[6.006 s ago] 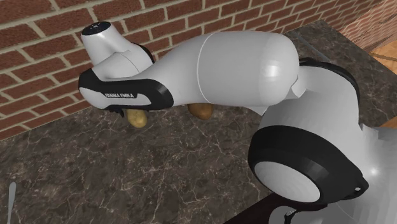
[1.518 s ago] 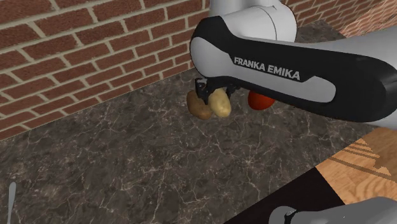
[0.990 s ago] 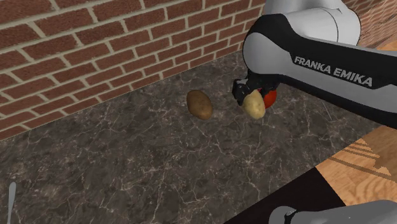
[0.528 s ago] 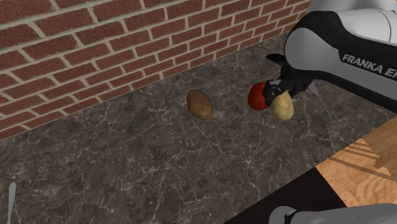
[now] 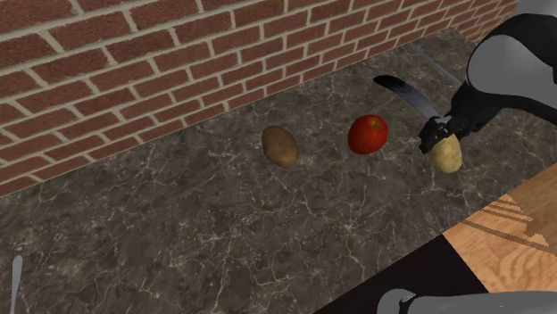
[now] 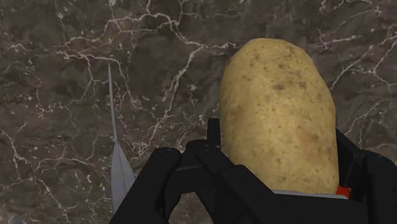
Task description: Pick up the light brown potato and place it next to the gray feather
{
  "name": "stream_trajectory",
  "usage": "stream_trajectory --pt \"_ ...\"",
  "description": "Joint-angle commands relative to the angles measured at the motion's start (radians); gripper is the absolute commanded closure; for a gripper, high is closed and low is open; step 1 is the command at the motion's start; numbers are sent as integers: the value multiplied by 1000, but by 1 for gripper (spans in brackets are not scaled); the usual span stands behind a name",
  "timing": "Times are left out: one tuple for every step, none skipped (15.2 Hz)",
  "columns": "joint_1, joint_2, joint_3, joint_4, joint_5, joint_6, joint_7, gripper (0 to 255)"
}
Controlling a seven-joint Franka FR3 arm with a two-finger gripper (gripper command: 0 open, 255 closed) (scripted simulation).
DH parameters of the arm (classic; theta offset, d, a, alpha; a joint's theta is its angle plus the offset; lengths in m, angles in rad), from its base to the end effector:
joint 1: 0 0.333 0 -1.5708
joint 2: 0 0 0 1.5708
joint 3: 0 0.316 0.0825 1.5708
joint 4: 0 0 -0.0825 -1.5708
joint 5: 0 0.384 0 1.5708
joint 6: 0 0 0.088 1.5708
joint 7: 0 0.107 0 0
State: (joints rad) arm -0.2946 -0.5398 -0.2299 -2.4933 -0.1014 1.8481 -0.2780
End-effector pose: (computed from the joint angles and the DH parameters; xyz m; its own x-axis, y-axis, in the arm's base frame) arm 0.3181 -0.1967 0.4582 0.9800 -0.1699 -0.1032 -0.1761 -0.9829 -0.0541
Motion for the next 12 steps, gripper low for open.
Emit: stream_trajectory --pt "-27 0 -41 4 -29 -2 -53 255" --pt "-38 2 -61 8 -42 -3 -77 255" --pt "-50 6 -80 14 -55 -3 -102 255" --pt "-54 7 -86 16 -59 -3 -109 255" --pt "-54 11 -89 5 -60 11 -110 255" --pt "-54 15 -91 -6 -61 26 -110 255" --pt "-54 19 -93 -16 -62 40 -110 255" --pt "-54 23 -95 -26 -63 55 -110 255" --pt "-55 28 -97 -36 -64 70 -110 255" --pt "-55 33 -100 -46 -65 85 -111 255" --pt "-55 38 -102 -56 -66 100 -111 255" --pt "-55 44 -104 -66 -67 115 -112 255"
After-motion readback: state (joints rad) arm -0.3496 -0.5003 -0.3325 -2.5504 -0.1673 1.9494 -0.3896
